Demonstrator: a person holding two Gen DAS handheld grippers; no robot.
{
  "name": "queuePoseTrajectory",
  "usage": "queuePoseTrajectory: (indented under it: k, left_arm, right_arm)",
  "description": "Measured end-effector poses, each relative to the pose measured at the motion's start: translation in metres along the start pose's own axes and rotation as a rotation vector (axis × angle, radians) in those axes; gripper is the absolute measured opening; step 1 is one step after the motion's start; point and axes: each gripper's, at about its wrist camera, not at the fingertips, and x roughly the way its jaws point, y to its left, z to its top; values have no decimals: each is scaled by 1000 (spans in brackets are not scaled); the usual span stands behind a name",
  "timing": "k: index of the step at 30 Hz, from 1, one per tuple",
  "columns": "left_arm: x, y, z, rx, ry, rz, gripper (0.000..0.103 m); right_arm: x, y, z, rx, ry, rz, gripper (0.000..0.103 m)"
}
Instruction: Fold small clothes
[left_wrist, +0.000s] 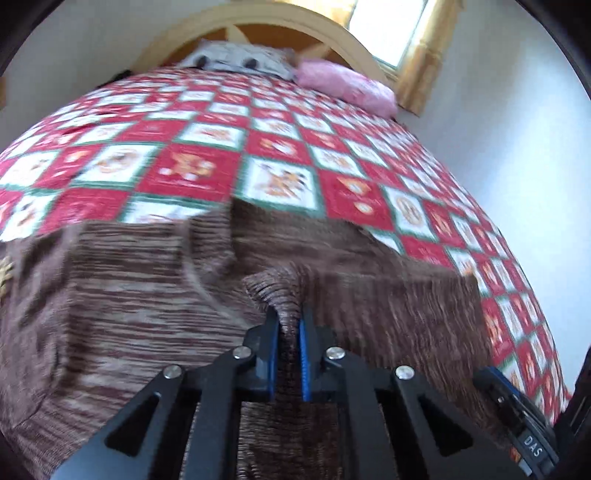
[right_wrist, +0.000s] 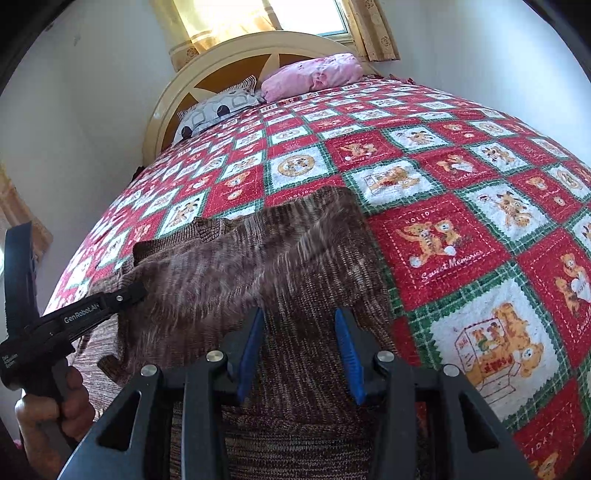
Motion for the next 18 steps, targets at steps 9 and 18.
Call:
queuePoseTrajectory:
  k: [9,18]
  left_arm:
    - [-4,6,-1,17,-5,187,18]
    - [-21,-3,-39,111,36,302,64]
  right_arm:
    - [-5,-3,0,22,-27,17,42]
    - [-6,8,0,-32,-23,37,42]
